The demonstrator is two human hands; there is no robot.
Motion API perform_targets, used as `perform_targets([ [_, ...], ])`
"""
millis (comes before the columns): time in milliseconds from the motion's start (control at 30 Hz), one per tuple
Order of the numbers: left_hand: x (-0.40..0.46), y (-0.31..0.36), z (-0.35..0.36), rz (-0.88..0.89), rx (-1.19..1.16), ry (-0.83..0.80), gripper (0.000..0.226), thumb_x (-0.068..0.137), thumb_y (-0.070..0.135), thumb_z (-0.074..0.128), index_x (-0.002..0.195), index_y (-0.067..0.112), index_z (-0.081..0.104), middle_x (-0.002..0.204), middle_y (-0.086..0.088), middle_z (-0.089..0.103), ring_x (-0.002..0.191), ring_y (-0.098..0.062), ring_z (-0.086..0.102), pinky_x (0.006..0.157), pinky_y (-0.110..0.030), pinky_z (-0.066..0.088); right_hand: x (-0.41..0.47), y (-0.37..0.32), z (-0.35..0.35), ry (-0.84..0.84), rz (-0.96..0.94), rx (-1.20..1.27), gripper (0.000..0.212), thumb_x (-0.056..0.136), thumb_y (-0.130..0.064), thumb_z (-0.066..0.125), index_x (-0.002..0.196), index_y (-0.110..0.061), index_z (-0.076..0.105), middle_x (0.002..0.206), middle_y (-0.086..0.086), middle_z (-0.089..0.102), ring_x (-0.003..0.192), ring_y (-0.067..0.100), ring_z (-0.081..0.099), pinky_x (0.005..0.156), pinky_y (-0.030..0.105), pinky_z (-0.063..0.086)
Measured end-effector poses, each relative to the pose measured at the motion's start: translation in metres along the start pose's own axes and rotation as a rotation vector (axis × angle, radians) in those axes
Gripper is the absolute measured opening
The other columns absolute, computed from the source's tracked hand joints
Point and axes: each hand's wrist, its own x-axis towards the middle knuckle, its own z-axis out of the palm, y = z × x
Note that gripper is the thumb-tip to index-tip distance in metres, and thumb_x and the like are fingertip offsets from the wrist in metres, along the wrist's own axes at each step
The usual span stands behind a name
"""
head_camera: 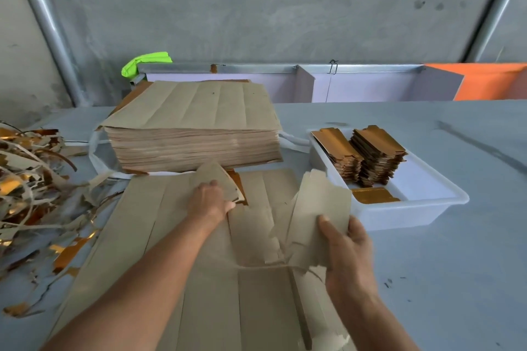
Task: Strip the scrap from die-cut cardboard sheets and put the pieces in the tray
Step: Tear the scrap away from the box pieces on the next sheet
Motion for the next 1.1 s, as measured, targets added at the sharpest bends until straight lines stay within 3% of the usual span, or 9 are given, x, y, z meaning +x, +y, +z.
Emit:
perform_targets([
  [200,0.0,-0.018,0.001,-0.015,-0.19,0.122,0.039,0.103,0.029,0.031,0.098,0.004,0.061,0.1,-0.017,0.063,0.087,-0.028,0.054,0.07,-0.032,0.036,0.02,-0.014,-0.009,0.016,-0.06,0.056,0.03,0.09,-0.009,0.059,0.116,-0.023,0.053,0.104,0.0,0.061,0.094,0.018,0.059,0.071,0.035,0.052],
  [267,0.002,-0.022,-0.007,-0.083,-0.482,0.17,0.034,0.103,0.021,0.033,0.086,0.004,0.057,0.09,-0.019,0.059,0.086,-0.031,0.057,0.071,-0.034,0.043,0.024,-0.022,-0.008,0.035,-0.15,0.083,0.031,0.091,-0.01,0.059,0.116,-0.027,0.051,0.103,-0.006,0.061,0.096,0.016,0.059,0.07,0.032,0.052],
  [367,-0.004,-0.023,-0.022,-0.224,-1.216,0.165,0.021,0.1,0.01,0.041,0.084,0.007,0.054,0.092,-0.017,0.059,0.087,-0.031,0.062,0.079,-0.046,0.056,0.029,-0.041,-0.005,0.027,-0.406,0.014,0.041,0.09,-0.008,0.059,0.122,-0.032,0.05,0.096,-0.021,0.063,0.094,0.008,0.062,0.073,0.03,0.057],
  [467,-0.021,-0.024,-0.04,-0.175,-1.55,0.109,0.014,0.095,0.0,0.049,0.096,0.01,0.057,0.095,-0.015,0.064,0.078,-0.025,0.066,0.064,-0.033,0.06,0.032,-0.052,0.003,-0.04,-0.578,-0.225,0.059,0.089,0.001,0.053,0.136,-0.033,0.042,0.122,-0.01,0.057,0.103,0.013,0.058,0.078,0.032,0.056],
  [600,-0.044,-0.013,-0.05,0.017,-1.583,0.129,0.025,0.09,-0.01,0.049,0.103,0.012,0.049,0.092,-0.013,0.059,0.062,-0.022,0.068,0.053,-0.03,0.057,0.031,-0.043,0.029,-0.129,-0.598,-0.607,0.044,0.092,0.006,0.046,0.126,-0.018,0.061,0.115,-0.003,0.055,0.105,0.021,0.055,0.088,0.041,0.054],
  [667,-0.055,-0.007,-0.05,0.111,-1.571,0.091,0.03,0.093,-0.006,0.045,0.117,0.012,0.048,0.099,-0.011,0.058,0.064,-0.025,0.069,0.054,-0.032,0.057,0.03,-0.036,0.042,-0.11,-0.697,-0.785,0.034,0.091,0.006,0.048,0.115,-0.007,0.068,0.11,0.004,0.065,0.102,0.024,0.06,0.089,0.035,0.05],
  [867,-0.074,0.007,-0.05,0.082,-1.635,-0.045,0.022,0.102,0.025,0.039,0.115,0.016,0.055,0.118,-0.023,0.059,0.068,-0.033,0.069,0.059,-0.038,0.059,0.033,-0.02,0.067,-0.156,-0.665,-1.041,0.024,0.087,-0.006,0.046,0.068,-0.007,0.061,0.076,0.006,0.057,0.074,0.026,0.05,0.065,0.034,0.04],
  [967,-0.082,0.012,-0.05,0.111,-1.627,-0.164,0.038,0.1,0.033,0.038,0.13,0.01,0.047,0.116,-0.024,0.062,0.076,-0.032,0.068,0.065,-0.041,0.059,0.031,-0.017,0.077,-0.171,-0.603,-1.014,0.021,0.091,-0.024,0.054,0.088,-0.013,0.072,0.088,0.004,0.067,0.084,0.022,0.06,0.074,0.03,0.047],
  [1100,-0.096,0.013,-0.05,0.255,-1.457,-0.196,0.023,0.098,0.036,0.039,0.102,0.026,0.06,0.092,-0.002,0.073,0.078,-0.017,0.07,0.065,-0.029,0.058,0.028,-0.014,0.079,-0.205,-0.52,-1.025,0.037,0.089,-0.047,0.055,0.093,-0.013,0.072,0.086,0.004,0.07,0.081,0.02,0.064,0.075,0.031,0.052],
])
